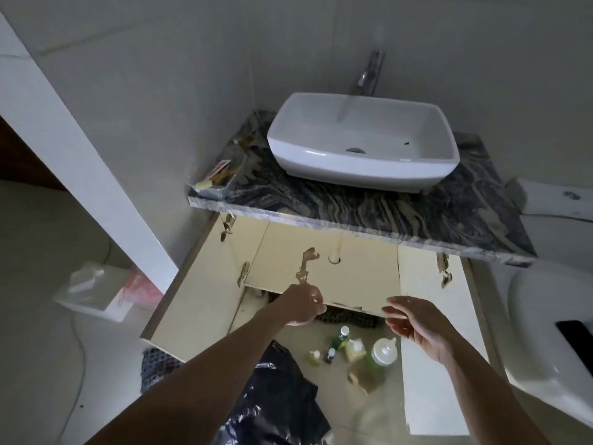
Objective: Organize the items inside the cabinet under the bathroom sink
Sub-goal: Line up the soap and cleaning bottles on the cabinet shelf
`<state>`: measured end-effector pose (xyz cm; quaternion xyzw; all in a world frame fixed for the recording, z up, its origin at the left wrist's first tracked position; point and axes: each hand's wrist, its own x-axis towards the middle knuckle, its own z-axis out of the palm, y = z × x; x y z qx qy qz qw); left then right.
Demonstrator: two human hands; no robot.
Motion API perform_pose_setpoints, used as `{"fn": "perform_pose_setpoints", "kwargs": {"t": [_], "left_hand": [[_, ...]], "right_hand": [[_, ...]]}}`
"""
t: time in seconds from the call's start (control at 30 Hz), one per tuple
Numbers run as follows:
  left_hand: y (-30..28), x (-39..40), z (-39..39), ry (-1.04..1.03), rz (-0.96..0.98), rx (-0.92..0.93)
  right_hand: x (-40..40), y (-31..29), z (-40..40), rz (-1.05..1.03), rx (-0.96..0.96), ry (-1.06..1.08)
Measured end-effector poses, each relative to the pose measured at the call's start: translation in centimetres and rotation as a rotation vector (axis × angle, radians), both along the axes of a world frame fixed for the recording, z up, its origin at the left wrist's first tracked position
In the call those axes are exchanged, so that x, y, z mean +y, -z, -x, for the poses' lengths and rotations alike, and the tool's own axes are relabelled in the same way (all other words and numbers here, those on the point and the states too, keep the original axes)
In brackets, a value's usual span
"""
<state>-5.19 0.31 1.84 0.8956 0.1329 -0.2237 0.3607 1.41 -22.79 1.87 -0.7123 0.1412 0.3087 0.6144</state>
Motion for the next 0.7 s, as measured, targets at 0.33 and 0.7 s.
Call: {"fn": "perform_pose_setpoints", "kwargs": {"t": [0.33, 0.7], "left_hand": [[3.3, -4.1, 1.8, -0.004, 0.087, 0.034], [7.5, -6.1, 3.7, 0.104, 0.038, 0.094]], "right_hand": [[-1.5, 3.7, 3.8, 0.121, 0.065, -0.034], [-3.4, 6.7, 7.8, 0.316, 0.066, -0.164]]}}
